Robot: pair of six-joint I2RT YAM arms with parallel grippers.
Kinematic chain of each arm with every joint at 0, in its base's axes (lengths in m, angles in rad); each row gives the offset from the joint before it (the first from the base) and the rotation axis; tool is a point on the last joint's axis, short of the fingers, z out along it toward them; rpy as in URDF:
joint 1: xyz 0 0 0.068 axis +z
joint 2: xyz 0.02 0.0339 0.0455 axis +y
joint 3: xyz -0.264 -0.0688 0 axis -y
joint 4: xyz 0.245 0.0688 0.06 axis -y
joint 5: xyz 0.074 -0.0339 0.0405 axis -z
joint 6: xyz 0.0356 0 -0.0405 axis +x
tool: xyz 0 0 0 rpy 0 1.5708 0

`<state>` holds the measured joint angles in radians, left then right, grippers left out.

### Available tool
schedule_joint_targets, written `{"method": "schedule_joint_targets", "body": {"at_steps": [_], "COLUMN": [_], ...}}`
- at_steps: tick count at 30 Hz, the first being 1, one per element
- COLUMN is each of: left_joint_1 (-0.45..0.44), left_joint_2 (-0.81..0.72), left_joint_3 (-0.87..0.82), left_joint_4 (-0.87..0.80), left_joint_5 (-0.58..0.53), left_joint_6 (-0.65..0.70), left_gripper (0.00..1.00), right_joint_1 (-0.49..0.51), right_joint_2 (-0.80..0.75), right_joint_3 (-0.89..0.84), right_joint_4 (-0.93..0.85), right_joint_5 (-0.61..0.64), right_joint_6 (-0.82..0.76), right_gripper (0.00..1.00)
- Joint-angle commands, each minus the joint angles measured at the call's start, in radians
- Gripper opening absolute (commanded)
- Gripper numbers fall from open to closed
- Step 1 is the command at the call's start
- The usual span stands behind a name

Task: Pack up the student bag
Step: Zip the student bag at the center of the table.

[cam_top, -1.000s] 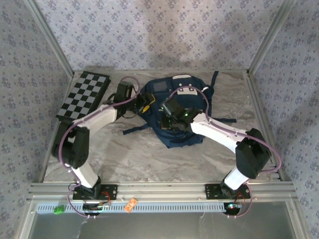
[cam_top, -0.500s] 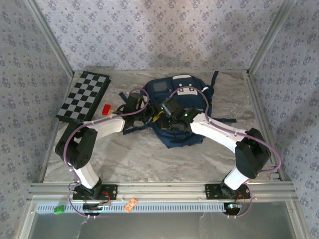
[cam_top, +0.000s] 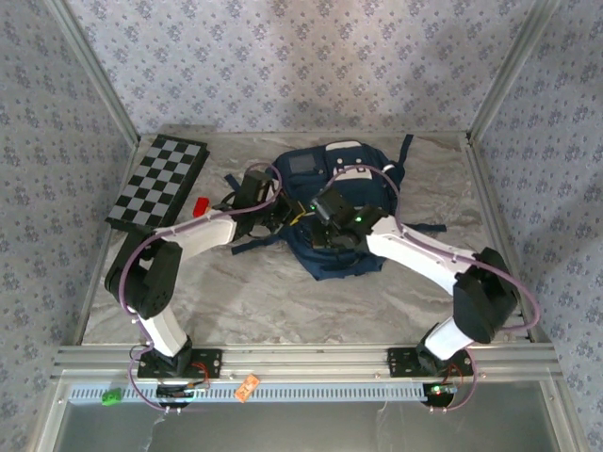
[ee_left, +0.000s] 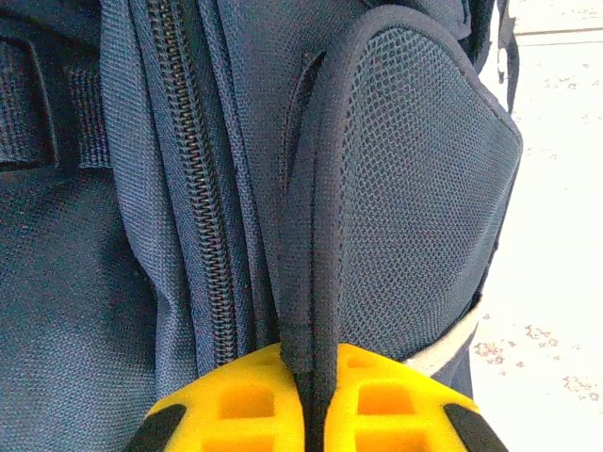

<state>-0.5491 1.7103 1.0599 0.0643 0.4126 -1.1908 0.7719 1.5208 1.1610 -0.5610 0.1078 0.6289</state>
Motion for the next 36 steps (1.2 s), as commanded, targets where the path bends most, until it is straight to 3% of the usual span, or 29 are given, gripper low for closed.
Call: {"method": "schedule_joint_targets", "body": {"at_steps": [1, 6, 11, 14, 17, 20, 23, 27, 30, 36], "left_joint_1": [0.099, 0.15, 0.178, 0.184, 0.187, 0.182, 0.182, 0.188, 0.183, 0.094], "left_joint_2": [-0.011, 0.009, 0.044, 0.075, 0.134, 0.154, 0.169, 0.069, -0.042, -0.198], "left_joint_3": [0.039, 0.116, 0.207, 0.277, 0.388, 0.386, 0.408, 0.349, 0.238, 0.029], "left_joint_4": [-0.113, -0.18, -0.219, -0.243, -0.295, -0.161, -0.141, -0.221, -0.217, -0.187], "left_joint_5": [-0.094, -0.065, -0.04, -0.046, -0.027, 0.065, 0.118, 0.057, 0.018, -0.079], "left_joint_6": [0.097, 0.183, 0.254, 0.301, 0.346, 0.329, 0.328, 0.373, 0.324, 0.106], "left_gripper": [0.0, 0.0, 0.0, 0.0, 0.01, 0.19, 0.35, 0.52, 0.61, 0.65], "right_joint_1": [-0.061, -0.192, -0.28, -0.276, -0.197, -0.093, -0.035, -0.009, -0.01, -0.004], "right_joint_2": [-0.101, -0.192, -0.205, -0.209, -0.208, -0.191, -0.143, -0.096, -0.076, -0.089], "right_joint_3": [-0.078, -0.156, -0.16, -0.143, -0.118, -0.101, -0.084, -0.066, -0.058, -0.076], "right_joint_4": [-0.171, -0.192, -0.252, -0.25, -0.229, -0.165, -0.07, 0.006, -0.01, -0.005], "right_joint_5": [-0.004, -0.05, -0.011, 0.021, -0.002, -0.054, -0.121, -0.112, -0.075, -0.072], "right_joint_6": [-0.04, -0.085, -0.146, -0.173, -0.178, -0.136, -0.067, -0.03, -0.019, -0.017], "right_gripper": [0.0, 0.0, 0.0, 0.0, 0.0, 0.0, 0.0, 0.0, 0.0, 0.0]}}
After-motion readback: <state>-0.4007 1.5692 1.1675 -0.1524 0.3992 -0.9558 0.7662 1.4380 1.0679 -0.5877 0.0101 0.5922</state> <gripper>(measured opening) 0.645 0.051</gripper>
